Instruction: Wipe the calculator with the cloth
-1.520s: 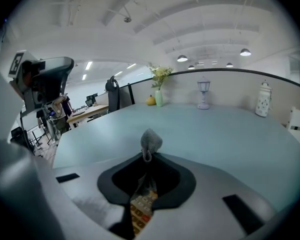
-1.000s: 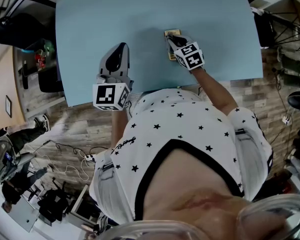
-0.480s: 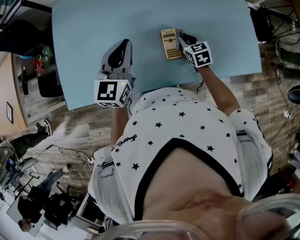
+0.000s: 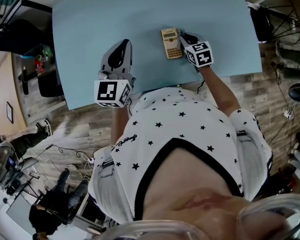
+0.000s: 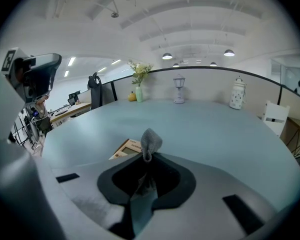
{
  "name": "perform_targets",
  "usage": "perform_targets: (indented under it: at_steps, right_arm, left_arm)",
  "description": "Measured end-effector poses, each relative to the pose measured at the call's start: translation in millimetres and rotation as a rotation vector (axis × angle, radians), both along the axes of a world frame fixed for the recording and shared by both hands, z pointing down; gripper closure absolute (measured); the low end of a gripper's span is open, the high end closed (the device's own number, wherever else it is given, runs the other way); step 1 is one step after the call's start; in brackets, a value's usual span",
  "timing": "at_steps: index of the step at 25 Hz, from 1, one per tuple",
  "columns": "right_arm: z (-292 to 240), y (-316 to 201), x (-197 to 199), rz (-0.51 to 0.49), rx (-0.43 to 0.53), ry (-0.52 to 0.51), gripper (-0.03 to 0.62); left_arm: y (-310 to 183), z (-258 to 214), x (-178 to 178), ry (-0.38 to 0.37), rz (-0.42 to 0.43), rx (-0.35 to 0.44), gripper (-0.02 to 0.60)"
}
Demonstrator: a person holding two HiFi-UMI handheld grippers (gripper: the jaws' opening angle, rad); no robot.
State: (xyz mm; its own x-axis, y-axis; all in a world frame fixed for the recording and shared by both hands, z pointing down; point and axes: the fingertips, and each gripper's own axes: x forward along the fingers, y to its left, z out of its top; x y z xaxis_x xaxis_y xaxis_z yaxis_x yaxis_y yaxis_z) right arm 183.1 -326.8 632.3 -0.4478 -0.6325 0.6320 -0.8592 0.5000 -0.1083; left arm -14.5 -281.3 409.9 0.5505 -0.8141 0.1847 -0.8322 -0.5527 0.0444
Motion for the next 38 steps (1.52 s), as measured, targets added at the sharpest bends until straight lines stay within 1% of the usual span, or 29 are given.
perform_targets:
  at_steps: [3,7,13,17,21,24,33,38]
  right_arm:
    - [-12.0,1.2,-11.6,-0.02,0.017,-0.035,0.551]
    - [-20.2,15.9,-40.4,-0.096,0.016,-0.076,0.551]
    - [-13.5,44.4,-77.0,-0.203,-0.009,-0.084,0.551]
    - [-6.0,54.5,-83.7,-0.23,-0.024,-0.074,0.551]
    - [-1.9,54.3,-78.1,-0.218,-0.024,-0.061,0.551]
    - [-2.1,51.5,-70.4,-0.192,-0.024,-0.056,0.551]
    - [-0.4,42.3,-25.4,-0.064,-0.03,-0.045,0.551]
    - [3.9,43.4,-2.5,0.027,-0.062,-0.074,0.551]
  left_arm:
    - [0.4,0.8,-0.9,0.002,-0.002,-0.002,0.551]
    - [0.3,0.0,1.0,0.003,0.0,-0.001,0.551]
    - [-0.2,0.8,0.7,0.005,0.004,0.0,0.551]
    - [0.2,0.9,2.4,0.003,0.01,-0.002,0.551]
    - [-0.2,0.4,4.5,0.002,0.016,0.0,0.551]
    - [-1.0,0.2,6.1,0.002,0.026,-0.001,0.551]
    - [-6.1,-1.0,23.5,0.001,0.079,0.001,0.551]
    - [-7.7,-2.0,34.2,0.002,0.109,0.003,0.551]
